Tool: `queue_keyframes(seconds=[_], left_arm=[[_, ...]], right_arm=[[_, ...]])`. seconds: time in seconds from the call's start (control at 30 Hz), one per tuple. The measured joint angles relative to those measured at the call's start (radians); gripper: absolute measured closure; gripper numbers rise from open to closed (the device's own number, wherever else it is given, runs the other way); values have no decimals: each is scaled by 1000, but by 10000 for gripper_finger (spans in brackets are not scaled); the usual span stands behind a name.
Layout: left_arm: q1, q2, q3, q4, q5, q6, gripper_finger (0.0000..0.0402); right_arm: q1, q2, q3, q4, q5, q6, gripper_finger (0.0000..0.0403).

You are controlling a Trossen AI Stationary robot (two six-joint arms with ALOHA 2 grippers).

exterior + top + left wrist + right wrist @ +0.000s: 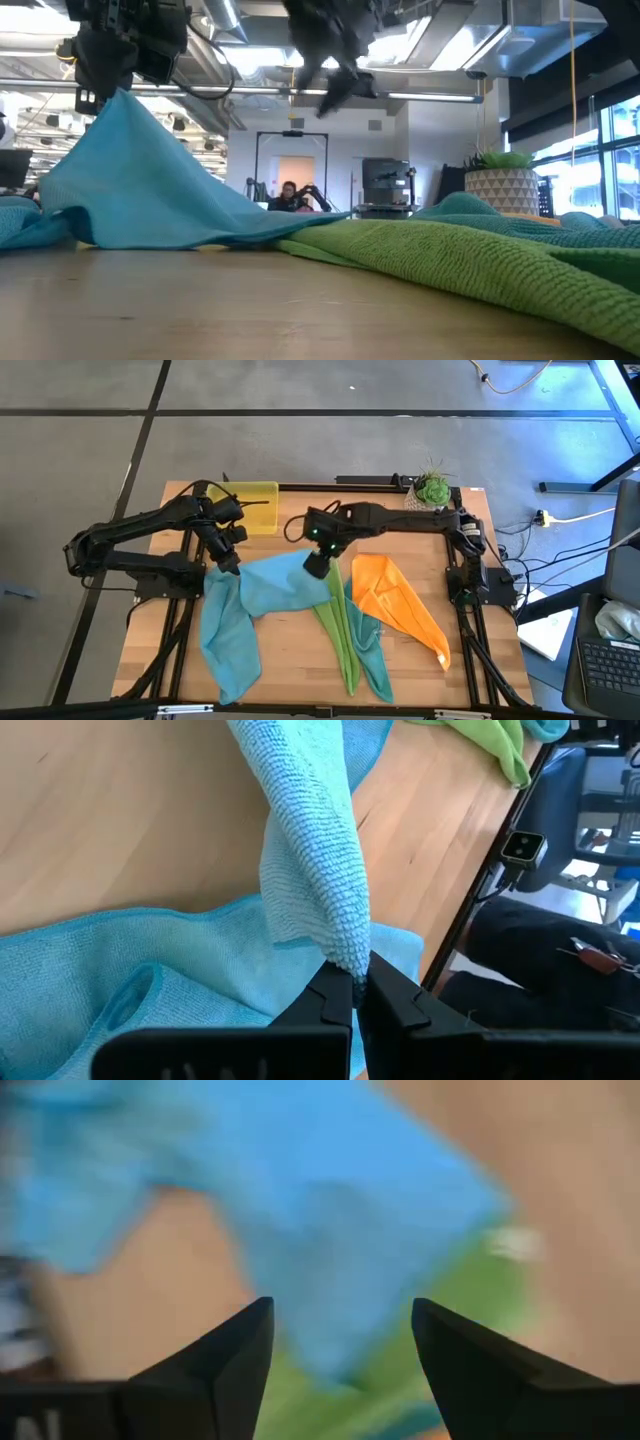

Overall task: Fold microfiber towels
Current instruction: Fold the center blue towel

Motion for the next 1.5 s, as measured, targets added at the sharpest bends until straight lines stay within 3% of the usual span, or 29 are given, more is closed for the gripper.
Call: queue_keyframes(seconds=[0.1, 0.3, 0.5, 0.77, 1.13, 1.37, 1.5], left_arm=[[0, 5, 0, 0, 0, -3, 401], [0, 10, -1, 28, 20, -31, 401], [0, -4, 0, 171, 130, -139, 401], [0, -24, -1, 199, 122, -151, 401], [0, -25, -1, 213, 126, -129, 401], [0, -25, -1, 236, 124, -162, 401], [0, -25, -1, 294, 94, -262, 401]], right_arm=[[39, 0, 0, 167, -17, 47, 171], [95, 23, 2, 397, 104, 111, 186], [140, 74, 1, 448, 127, 202, 191], [177, 111, 1, 476, 97, 348, 191], [198, 208, 0, 765, 291, 576, 191], [237, 258, 0, 782, 396, 655, 191], [260, 271, 0, 770, 469, 656, 191]])
